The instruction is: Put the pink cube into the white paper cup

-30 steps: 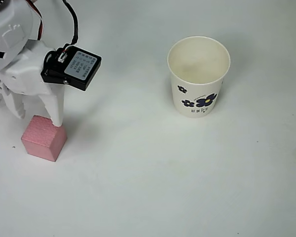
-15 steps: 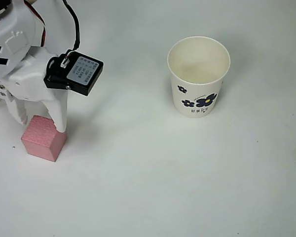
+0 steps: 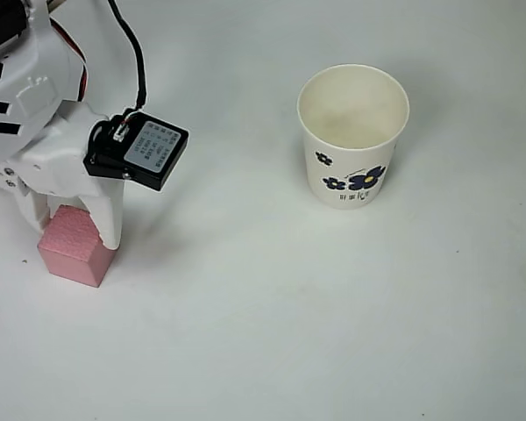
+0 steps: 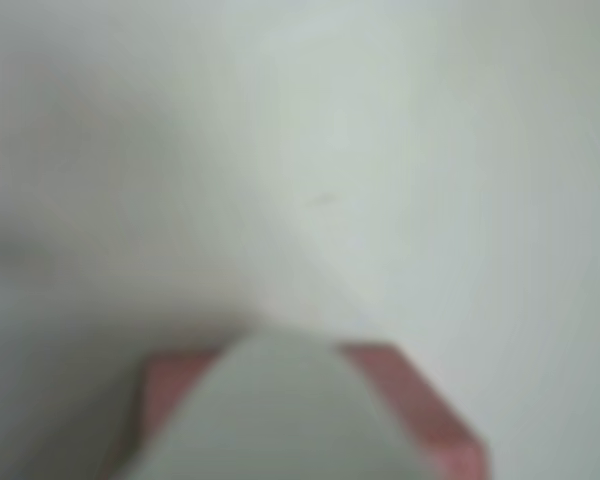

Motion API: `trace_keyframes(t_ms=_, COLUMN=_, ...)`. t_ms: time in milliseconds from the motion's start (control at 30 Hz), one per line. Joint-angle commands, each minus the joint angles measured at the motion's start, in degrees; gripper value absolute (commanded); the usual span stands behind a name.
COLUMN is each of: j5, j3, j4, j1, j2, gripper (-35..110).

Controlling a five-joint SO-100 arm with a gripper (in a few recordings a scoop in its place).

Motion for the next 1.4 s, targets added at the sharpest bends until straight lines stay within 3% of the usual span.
trace_keyframes(t_ms=0, j5=-0.35, j3=1.32, j4=-1.23, j1=0.7, j2=1.05, gripper=36)
trace_keyframes(t_ms=100, j5=-0.26, j3=2.37, j4=-2.2, j1=0.7, j2=1.05, gripper=36)
trace_keyframes(t_ms=467, j5=0.62, j3=2.11, j4=-2.11, j1=0.53, j2=1.14, gripper=14)
trace_keyframes(t_ms=867, j5=2.55, j3=-14.33, j4=7.56, j1=-4.39, j2=-1.49, gripper=12)
trace_keyframes(t_ms=1367, j5=3.52, j3=-39.11, j4=15.47, j1=-12.3, j2=-17.75, gripper=14)
